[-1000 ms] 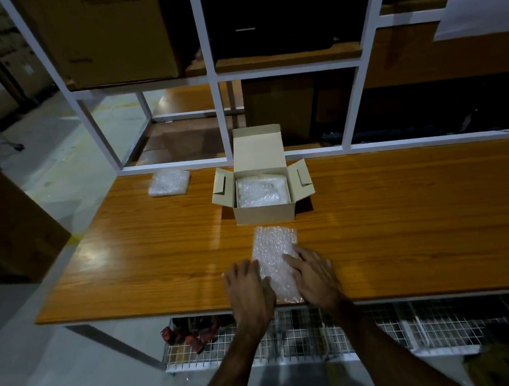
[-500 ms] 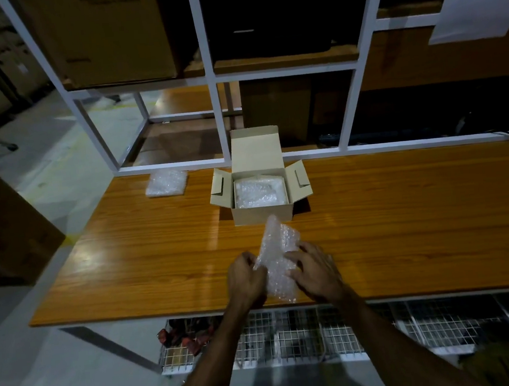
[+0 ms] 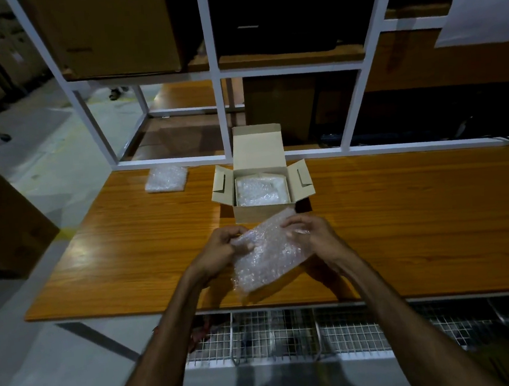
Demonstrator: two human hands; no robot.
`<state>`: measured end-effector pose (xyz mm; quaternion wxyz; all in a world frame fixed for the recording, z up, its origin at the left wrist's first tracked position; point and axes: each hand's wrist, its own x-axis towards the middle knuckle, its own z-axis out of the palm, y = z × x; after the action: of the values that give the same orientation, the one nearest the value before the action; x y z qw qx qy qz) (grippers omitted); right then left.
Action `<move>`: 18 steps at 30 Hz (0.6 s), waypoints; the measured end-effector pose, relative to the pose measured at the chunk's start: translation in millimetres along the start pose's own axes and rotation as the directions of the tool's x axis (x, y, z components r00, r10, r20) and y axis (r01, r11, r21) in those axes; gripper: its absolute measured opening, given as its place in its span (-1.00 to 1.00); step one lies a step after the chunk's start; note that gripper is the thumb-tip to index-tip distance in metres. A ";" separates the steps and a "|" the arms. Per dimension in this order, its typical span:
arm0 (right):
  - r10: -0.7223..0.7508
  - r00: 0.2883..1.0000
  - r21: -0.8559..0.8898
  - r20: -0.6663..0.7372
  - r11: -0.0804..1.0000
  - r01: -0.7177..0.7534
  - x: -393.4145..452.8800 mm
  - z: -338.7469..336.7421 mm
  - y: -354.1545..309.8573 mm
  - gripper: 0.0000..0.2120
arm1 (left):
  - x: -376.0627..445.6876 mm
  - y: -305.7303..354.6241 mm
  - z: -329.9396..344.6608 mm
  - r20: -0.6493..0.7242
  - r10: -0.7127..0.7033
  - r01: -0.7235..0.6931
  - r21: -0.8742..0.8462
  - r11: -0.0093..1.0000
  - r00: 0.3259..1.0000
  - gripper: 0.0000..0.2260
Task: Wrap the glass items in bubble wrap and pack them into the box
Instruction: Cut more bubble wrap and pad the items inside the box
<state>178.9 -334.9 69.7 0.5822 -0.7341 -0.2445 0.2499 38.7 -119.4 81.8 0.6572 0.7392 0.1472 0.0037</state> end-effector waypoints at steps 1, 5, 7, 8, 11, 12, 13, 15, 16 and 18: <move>0.026 0.999 0.077 0.047 0.997 -0.030 -3.3 -1.5 -3.6 -0.77 | 0.2 0.5 -6.0 0.016 -0.022 0.023 -0.019 1.000 1.000 -0.84; 0.088 0.977 0.143 0.193 0.983 -0.117 -14.6 -7.5 -7.2 -0.61 | -2.7 4.5 -20.1 0.074 -0.067 0.075 -0.122 0.990 0.995 -0.64; 0.106 0.965 0.115 0.240 0.984 -0.137 -16.5 -8.2 -8.2 -0.56 | -3.4 5.1 -23.0 0.080 -0.078 0.088 -0.135 0.987 0.994 -0.62; 0.107 0.961 0.093 0.254 0.986 -0.135 -17.2 -7.8 -9.4 -0.55 | -3.4 4.6 -24.5 0.067 -0.083 0.092 -0.140 0.986 0.994 -0.66; 0.077 0.973 0.018 0.219 0.996 -0.083 -18.0 -3.8 -13.7 -0.56 | -1.6 1.2 -26.9 -0.036 -0.066 0.059 -0.153 0.987 0.997 -0.59; 0.059 0.983 0.001 0.172 0.998 -0.060 -17.5 -1.9 -14.3 -0.56 | -1.8 0.5 -26.1 -0.083 -0.057 0.044 -0.147 0.988 0.995 -0.47; 0.040 0.993 -0.017 0.113 0.999 -0.038 -15.9 -0.3 -13.1 -0.57 | -2.4 -0.6 -24.2 -0.121 -0.044 0.025 -0.155 0.988 0.992 -0.35; 0.013 1.000 -0.047 0.004 0.999 -0.013 -13.2 2.2 -11.2 -0.58 | -3.8 -4.6 -19.2 -0.127 0.003 -0.025 -0.172 0.985 0.992 -0.19; 0.000 0.999 -0.060 -0.032 0.998 -0.002 -12.2 2.7 -10.3 -0.58 | -4.3 -6.4 -16.3 -0.108 0.040 -0.058 -0.165 0.985 0.993 -0.19; -0.017 0.998 -0.069 -0.067 0.998 0.013 -11.0 3.0 -8.8 -0.58 | -5.3 -7.6 -11.5 -0.077 0.119 -0.128 -0.121 0.984 0.990 -0.30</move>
<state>168.1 -338.0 78.6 0.5664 -0.7598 -0.2387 0.2121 29.7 -108.8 77.0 0.6954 0.7036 0.1231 0.0792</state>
